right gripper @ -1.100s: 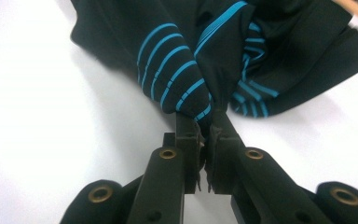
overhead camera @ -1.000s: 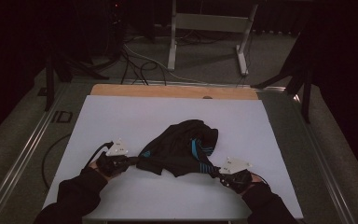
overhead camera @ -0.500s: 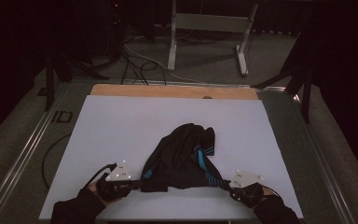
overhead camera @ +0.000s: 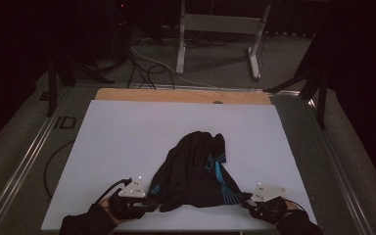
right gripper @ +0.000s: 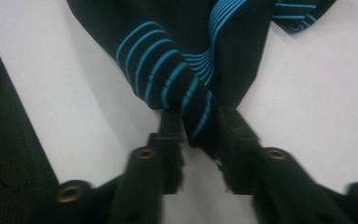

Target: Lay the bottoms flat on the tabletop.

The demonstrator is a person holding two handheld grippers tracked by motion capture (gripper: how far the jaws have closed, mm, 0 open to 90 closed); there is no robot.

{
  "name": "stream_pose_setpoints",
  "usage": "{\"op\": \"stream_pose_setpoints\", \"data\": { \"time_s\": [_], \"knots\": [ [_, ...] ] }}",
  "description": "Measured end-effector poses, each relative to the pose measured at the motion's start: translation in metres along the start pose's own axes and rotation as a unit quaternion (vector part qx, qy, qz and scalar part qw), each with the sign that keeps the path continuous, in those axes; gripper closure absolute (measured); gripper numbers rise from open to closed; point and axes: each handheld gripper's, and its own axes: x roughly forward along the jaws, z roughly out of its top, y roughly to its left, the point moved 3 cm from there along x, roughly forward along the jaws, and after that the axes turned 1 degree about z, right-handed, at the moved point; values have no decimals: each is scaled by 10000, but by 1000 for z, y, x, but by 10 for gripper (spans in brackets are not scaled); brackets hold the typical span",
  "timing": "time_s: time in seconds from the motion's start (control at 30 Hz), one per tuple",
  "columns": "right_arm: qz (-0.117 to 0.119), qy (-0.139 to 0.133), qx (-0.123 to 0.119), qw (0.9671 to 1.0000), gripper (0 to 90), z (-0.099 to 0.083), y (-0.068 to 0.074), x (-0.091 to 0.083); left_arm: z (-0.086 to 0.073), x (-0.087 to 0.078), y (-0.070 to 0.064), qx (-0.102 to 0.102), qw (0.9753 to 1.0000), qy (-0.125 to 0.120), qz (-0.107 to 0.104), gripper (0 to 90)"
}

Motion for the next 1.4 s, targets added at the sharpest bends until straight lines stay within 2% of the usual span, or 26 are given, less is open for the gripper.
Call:
{"op": "stream_pose_setpoints", "data": {
  "time_s": [0.03,0.13,0.17,0.27,0.37,0.4,0.43,0.47,0.5,0.53,0.57,0.6,0.63,0.67,0.7,0.8,0.83,0.87,1.03,1.17,1.2,1.23,1.27,1.3,1.33,1.4],
  "knots": [
    [0,0,0,10000,668,0,0,0,0,0,0,0,10000,0,0,640],
    [-166,-242,92,9995,551,14,-13,-17,13,-8,8,59,9993,-169,336,543],
    [-166,-242,92,9995,551,14,-13,-17,13,-8,8,59,9993,-169,336,520],
    [-360,-619,128,9973,488,39,-26,-33,26,-10,18,40,9982,-313,516,459],
    [-430,-842,171,9954,473,54,-31,-37,39,-8,32,6,9972,-393,636,452],
    [-526,-1034,285,9928,473,66,-36,-35,47,-4,43,-33,9964,-450,717,440],
    [-526,-1034,285,9928,473,66,-36,-35,47,-4,43,-33,9964,-450,717,440],
    [-542,-1149,414,9910,473,76,-40,-26,55,1,53,-59,9956,-465,816,440],
    [-542,-1149,414,9910,473,76,-40,-26,55,1,53,-59,9956,-465,816,439],
    [-540,-1145,472,9908,466,83,-42,-11,58,4,58,-82,9951,-466,863,440],
    [-540,-1145,472,9908,466,83,-42,-11,61,7,63,-107,9949,-465,893,440],
    [-540,-1111,523,9910,459,87,-44,5,64,11,68,-109,9945,-468,928,439],
    [-540,-1111,523,9910,459,87,-44,5,66,15,73,-161,9943,-465,951,439],
    [-513,-1039,580,9916,454,90,-46,21,70,24,81,-235,9940,-455,967,440],
    [-513,-1039,580,9916,454,90,-46,21,70,24,81,-235,9940,-455,967,441],
    [-384,-850,711,9931,434,94,-48,51,74,40,93,-333,9938,-354,998,447],
    [-384,-850,711,9931,434,94,-48,51,75,45,97,-353,9935,-322,1036,447],
    [-307,-722,705,9944,426,94,-48,64,75,55,104,-395,9933,-240,1063,448],
    [-220,-456,726,9961,418,89,-47,80,76,72,116,-557,9931,-129,1026,447],
    [-117,-248,771,9966,471,83,-46,90,77,85,123,-606,9931,9,1001,446],
    [-143,-154,728,9971,566,82,-45,94,78,87,125,-612,9929,56,1019,511],
    [-143,-154,728,9971,566,82,-45,94,79,89,126,-636,9930,40,995,511],
    [-274,-57,605,9978,684,81,-45,95,80,90,128,-668,9928,56,996,614],
    [-274,-57,605,9978,684,81,-45,95,81,91,130,-702,9921,60,1037,614],
    [-323,-41,527,9981,799,80,-46,95,82,92,133,-758,9916,102,1042,700],
    [-367,-28,472,9982,843,81,-46,94,81,94,136,-849,9910,151,1027,821]
  ]
}}
